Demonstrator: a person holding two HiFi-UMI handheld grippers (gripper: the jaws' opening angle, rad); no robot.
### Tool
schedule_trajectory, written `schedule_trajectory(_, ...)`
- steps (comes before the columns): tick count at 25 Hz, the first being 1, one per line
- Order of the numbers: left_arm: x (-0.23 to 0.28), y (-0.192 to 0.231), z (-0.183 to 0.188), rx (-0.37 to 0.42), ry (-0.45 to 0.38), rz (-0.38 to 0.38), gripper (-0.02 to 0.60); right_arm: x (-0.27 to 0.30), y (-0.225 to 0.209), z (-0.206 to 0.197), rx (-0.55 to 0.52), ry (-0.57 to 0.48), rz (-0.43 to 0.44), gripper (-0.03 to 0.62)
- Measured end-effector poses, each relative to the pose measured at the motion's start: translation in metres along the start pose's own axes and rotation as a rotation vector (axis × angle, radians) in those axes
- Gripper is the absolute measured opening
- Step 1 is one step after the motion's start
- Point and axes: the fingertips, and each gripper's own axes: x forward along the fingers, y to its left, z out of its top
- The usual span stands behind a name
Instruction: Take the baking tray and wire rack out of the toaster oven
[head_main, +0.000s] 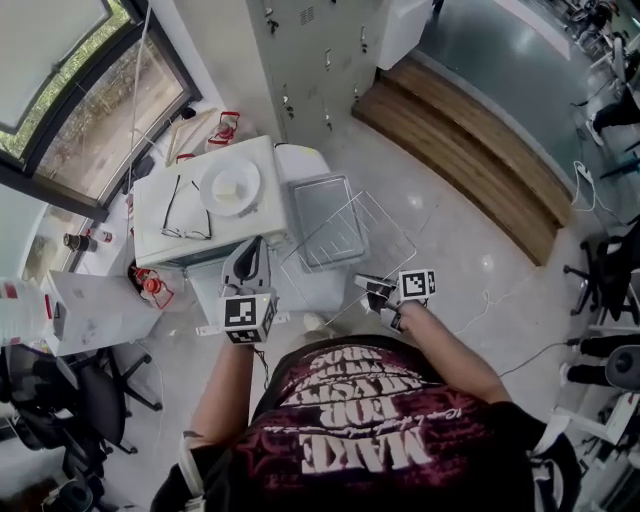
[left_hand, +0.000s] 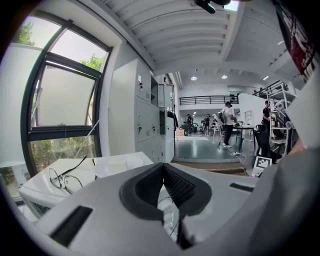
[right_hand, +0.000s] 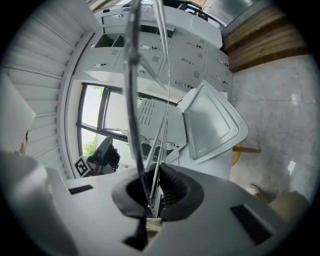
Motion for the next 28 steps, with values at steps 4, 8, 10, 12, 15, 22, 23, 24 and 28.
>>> schedule_trajectory(4, 0.010, 0.003, 0.000, 0.002, 0.015, 0.043, 0.006, 0.010, 0.005, 0.012, -0.015, 0.095, 0.064, 0.005)
schedule_trajectory(8, 0.015, 0.005, -0.009, -0.031, 0.047, 0.140, 0.006, 0.010, -0.015, 0.018, -0.012, 0.240, 0.042, 0.005)
schedule_trajectory(10, 0.015, 0.003, -0.007, -0.051, 0.047, 0.199, 0.006, 0.011, -0.018, 0.029, -0.016, 0.306, 0.072, 0.005)
schedule_trajectory(12, 0.015, -0.002, -0.003, -0.068, 0.042, 0.256, 0.006, 0.010, -0.019, 0.040, -0.018, 0.373, 0.105, 0.005)
schedule_trajectory(15, 0.016, -0.012, -0.001, -0.090, 0.046, 0.335, 0.006, 0.006, -0.029, 0.057, -0.031, 0.491, 0.111, 0.005)
schedule_trajectory(22, 0.013, -0.037, -0.002, -0.121, 0.054, 0.490, 0.006, 0.012, -0.054, 0.090, -0.054, 0.660, 0.113, 0.006)
schedule_trajectory(23, 0.010, -0.040, -0.003, -0.129, 0.055, 0.513, 0.006, 0.014, -0.057, 0.094, -0.053, 0.678, 0.115, 0.006)
schedule_trajectory(24, 0.008, -0.043, -0.006, -0.137, 0.058, 0.536, 0.006, 0.016, -0.060, 0.097, -0.051, 0.697, 0.116, 0.006)
schedule_trajectory(28, -0.004, -0.053, -0.017, -0.166, 0.080, 0.622, 0.006, 0.027, -0.077, 0.107, -0.055, 0.799, 0.107, 0.006)
